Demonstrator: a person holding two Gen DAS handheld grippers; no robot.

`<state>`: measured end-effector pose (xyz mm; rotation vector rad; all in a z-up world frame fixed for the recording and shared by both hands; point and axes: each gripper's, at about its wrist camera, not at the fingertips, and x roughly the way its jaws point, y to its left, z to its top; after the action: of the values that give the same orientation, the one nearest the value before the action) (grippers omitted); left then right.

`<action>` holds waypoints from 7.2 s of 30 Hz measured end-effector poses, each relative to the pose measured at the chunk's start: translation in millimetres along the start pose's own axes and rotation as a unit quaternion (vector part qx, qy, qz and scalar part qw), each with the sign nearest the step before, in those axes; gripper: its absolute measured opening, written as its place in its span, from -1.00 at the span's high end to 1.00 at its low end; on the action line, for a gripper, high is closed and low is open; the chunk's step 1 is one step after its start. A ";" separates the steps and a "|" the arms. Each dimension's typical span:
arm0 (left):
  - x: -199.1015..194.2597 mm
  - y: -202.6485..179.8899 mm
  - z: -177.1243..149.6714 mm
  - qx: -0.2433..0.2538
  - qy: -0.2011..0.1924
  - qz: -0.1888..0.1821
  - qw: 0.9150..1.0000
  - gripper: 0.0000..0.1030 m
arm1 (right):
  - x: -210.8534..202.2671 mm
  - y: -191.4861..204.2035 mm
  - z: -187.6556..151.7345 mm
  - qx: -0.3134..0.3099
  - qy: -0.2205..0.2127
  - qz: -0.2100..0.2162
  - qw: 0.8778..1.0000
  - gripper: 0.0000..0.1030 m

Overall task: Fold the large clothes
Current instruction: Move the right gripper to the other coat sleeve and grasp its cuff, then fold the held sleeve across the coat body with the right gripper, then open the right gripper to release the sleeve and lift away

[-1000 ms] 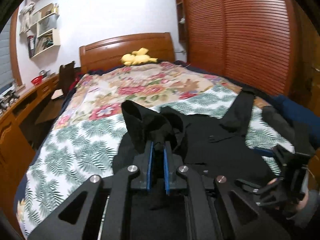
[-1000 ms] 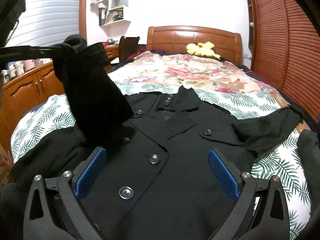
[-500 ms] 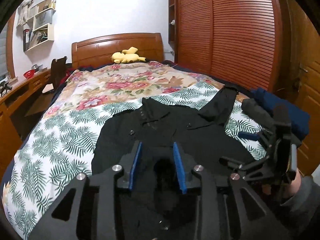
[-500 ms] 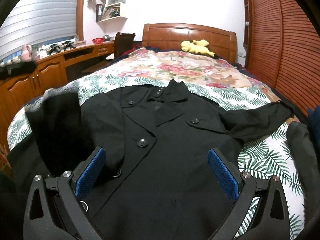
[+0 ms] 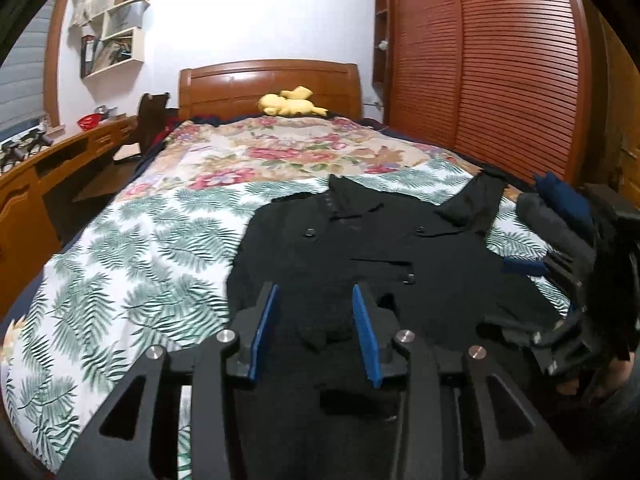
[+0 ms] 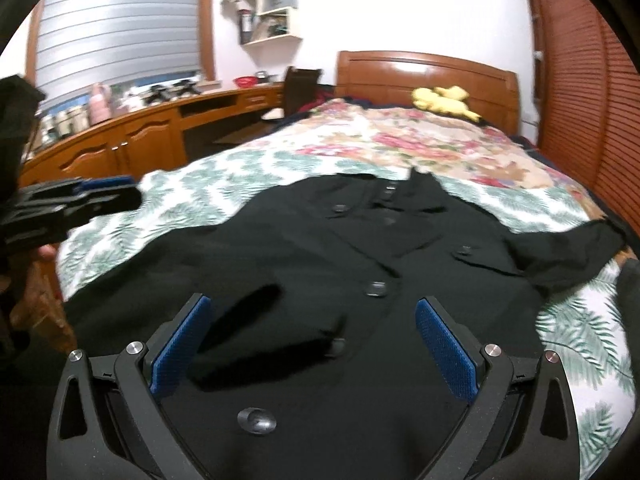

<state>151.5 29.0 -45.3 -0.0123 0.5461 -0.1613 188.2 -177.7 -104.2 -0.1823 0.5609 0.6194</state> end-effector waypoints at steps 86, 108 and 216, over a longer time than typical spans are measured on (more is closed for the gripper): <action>32.1 -89.0 -5.0 0.012 -0.004 -0.076 0.997 0.29 | -1.8 -223.8 3.6 0.080 0.047 -0.170 0.981 -0.19; 57.6 -92.2 -6.6 0.020 0.037 -0.086 0.995 0.29 | 66.3 -398.8 -27.4 0.315 0.107 -0.200 0.921 -0.20; -18.6 -27.2 -18.5 -0.002 -0.034 -0.029 0.999 0.23 | -48.5 -99.7 23.3 0.044 0.041 -0.005 0.998 0.15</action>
<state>122.3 5.6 -50.0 -0.0381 0.4789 -0.2158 225.2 -274.5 -58.3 -0.1280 0.6640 0.5788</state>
